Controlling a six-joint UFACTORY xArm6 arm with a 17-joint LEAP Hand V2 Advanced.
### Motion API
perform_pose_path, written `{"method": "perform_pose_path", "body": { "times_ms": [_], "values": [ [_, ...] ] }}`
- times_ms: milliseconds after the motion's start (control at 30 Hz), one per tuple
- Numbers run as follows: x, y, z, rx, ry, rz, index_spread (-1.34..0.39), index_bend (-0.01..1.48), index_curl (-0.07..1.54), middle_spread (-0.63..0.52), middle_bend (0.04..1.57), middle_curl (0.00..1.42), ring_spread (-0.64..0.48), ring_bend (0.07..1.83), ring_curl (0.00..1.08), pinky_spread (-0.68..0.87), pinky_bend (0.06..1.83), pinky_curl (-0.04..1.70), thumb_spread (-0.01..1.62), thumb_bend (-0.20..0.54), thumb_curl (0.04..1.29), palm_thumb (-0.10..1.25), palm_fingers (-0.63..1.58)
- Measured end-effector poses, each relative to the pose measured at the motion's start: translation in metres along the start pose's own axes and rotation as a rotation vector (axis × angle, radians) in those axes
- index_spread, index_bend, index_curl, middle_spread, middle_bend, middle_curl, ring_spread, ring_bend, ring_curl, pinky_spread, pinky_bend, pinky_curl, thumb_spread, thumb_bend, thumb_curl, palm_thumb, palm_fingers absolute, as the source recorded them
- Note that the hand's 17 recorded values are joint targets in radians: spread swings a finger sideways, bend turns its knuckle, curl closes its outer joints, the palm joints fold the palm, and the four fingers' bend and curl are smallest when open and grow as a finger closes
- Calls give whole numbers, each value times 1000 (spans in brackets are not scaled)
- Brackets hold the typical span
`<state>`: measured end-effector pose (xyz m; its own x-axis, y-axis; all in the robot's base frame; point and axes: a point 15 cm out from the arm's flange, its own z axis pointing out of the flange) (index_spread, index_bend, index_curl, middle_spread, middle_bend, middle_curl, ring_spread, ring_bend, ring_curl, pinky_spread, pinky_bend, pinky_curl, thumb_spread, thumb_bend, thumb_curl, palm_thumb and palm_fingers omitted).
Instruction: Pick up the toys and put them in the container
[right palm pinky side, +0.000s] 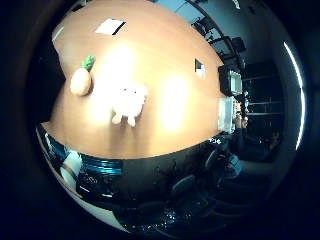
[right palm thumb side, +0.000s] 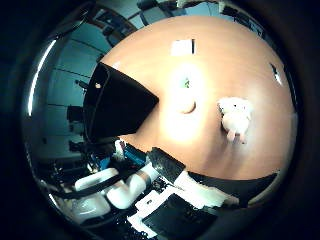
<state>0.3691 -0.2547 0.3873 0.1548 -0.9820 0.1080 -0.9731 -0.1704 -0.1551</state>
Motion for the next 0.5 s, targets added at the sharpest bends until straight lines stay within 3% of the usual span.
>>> {"method": "perform_pose_path", "body": {
  "times_ms": [500],
  "values": [
    [-51, -56, 107, -57, -125, -24, -360, 169, 285, -36, 201, 339, 144, 268, 239, 405, 297, 286, 988, -26, 275, 438, 243]
  ]
}}
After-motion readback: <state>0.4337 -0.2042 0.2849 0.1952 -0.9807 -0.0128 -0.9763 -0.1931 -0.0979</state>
